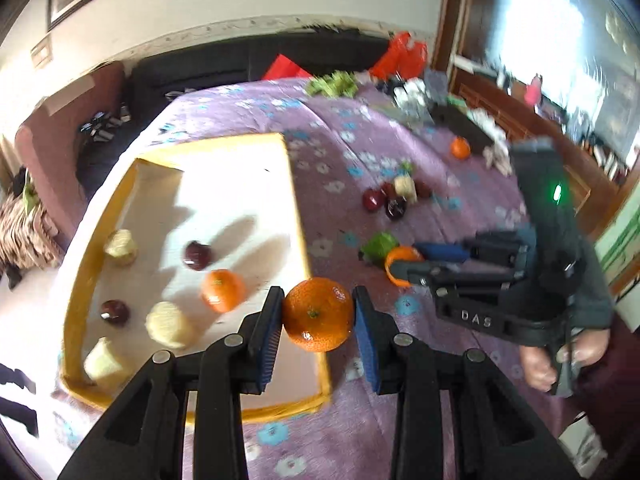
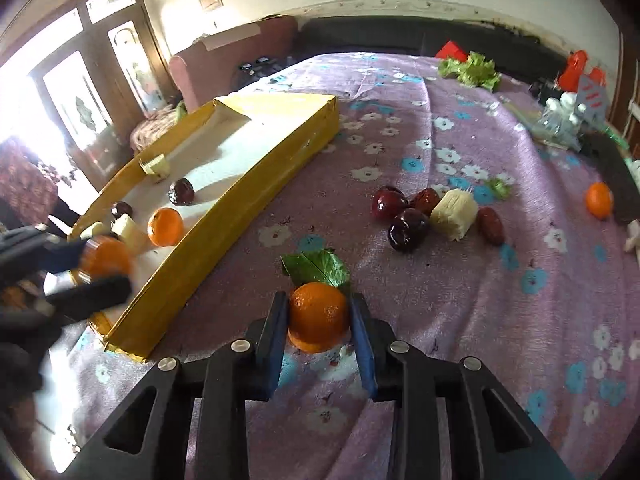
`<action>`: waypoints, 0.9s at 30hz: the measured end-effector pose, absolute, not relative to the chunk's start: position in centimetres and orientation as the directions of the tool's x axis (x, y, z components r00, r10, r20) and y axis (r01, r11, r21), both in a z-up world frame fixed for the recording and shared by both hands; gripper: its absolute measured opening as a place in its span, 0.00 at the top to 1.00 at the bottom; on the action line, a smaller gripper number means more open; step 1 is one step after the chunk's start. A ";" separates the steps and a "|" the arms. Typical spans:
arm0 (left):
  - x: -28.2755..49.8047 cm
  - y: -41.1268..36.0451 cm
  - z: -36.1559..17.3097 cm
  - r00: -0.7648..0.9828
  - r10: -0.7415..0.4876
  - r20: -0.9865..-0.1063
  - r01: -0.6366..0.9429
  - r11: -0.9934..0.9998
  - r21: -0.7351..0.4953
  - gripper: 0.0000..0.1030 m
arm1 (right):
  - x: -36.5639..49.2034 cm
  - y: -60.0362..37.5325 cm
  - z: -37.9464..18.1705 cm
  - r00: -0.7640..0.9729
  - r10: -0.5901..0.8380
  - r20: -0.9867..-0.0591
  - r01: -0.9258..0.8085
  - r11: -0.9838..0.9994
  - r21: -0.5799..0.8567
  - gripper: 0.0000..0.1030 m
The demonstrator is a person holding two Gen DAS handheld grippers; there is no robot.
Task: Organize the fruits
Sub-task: 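Carry both mandarins over the box and open both tools to release them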
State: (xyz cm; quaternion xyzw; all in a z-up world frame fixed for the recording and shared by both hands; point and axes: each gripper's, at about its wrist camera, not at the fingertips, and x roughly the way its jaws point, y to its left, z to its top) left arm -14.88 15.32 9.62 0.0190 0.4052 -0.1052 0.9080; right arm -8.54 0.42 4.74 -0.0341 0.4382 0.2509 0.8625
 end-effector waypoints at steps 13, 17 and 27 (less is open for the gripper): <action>-12.7 26.2 8.2 0.620 -0.012 -0.785 -0.085 0.993 -0.082 0.67 | -9.0 5.9 11.1 0.462 0.522 -0.717 -0.518 0.815 0.259 0.67; -12.1 27.9 6.1 0.577 -0.005 -0.817 -0.140 0.985 -0.105 0.67 | -9.4 10.8 10.1 0.431 0.513 -0.742 -0.572 0.791 0.215 0.67; -13.8 29.0 8.1 0.626 0.025 -0.779 -0.199 0.971 -0.129 0.30 | -8.6 13.6 7.4 0.399 0.484 -0.778 -0.568 0.797 0.204 0.65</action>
